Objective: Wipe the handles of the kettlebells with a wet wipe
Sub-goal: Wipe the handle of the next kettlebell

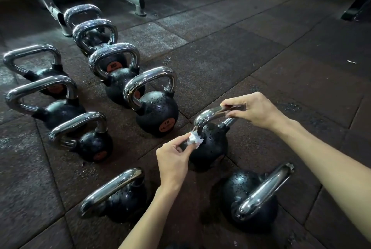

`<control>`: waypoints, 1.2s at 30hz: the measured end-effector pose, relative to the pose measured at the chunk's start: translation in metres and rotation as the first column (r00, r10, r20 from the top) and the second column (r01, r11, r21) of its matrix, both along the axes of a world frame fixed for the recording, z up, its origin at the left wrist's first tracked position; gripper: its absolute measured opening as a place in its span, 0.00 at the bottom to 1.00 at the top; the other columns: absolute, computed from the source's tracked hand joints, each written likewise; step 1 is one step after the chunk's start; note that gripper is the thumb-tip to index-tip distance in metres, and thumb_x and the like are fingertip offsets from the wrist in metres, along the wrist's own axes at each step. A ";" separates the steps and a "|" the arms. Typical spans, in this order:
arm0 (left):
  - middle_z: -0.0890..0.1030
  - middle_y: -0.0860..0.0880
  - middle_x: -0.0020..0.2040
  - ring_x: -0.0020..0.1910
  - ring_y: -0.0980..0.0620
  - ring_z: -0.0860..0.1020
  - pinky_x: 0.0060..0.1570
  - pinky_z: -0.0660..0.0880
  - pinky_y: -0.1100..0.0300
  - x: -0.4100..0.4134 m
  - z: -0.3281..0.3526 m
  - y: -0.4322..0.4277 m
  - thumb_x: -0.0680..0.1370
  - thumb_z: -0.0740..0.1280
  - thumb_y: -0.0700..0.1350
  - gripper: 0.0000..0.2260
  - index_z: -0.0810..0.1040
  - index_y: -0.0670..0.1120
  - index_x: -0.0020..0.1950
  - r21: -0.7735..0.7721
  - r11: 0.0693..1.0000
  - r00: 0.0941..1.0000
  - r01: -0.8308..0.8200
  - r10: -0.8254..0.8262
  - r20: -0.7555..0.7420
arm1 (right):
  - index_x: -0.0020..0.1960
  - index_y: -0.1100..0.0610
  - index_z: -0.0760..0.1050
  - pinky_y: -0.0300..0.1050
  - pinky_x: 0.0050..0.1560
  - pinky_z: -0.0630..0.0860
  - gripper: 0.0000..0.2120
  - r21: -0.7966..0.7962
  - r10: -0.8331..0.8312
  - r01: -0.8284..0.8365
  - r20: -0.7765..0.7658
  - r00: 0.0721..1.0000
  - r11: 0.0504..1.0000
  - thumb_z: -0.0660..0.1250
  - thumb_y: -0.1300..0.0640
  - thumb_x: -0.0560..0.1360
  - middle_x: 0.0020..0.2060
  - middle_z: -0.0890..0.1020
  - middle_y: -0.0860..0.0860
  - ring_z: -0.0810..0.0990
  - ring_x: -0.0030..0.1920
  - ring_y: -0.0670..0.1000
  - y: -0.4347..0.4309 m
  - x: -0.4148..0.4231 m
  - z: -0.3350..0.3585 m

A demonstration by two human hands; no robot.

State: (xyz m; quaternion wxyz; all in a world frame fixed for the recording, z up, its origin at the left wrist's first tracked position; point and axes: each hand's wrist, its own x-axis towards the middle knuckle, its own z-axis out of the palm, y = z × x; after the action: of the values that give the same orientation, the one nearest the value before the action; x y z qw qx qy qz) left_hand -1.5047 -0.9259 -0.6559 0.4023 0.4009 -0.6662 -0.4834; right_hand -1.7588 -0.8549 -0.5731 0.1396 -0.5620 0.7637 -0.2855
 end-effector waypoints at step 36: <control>0.87 0.59 0.46 0.50 0.60 0.83 0.45 0.72 0.68 -0.044 0.141 -0.069 0.71 0.76 0.64 0.17 0.88 0.56 0.54 0.025 0.809 0.546 0.587 -0.418 0.726 | 0.52 0.48 0.88 0.41 0.49 0.75 0.18 0.020 -0.667 0.723 0.404 0.626 0.690 0.85 0.50 0.63 0.45 0.87 0.44 0.83 0.50 0.45 0.045 0.078 0.001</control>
State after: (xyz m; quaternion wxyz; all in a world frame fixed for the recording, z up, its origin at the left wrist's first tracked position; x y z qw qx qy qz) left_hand -1.5489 -0.9945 -0.5150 0.0032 0.2966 -0.9028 -0.3113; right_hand -1.6811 -0.8099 -0.5723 0.1224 -0.1645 0.8561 -0.4744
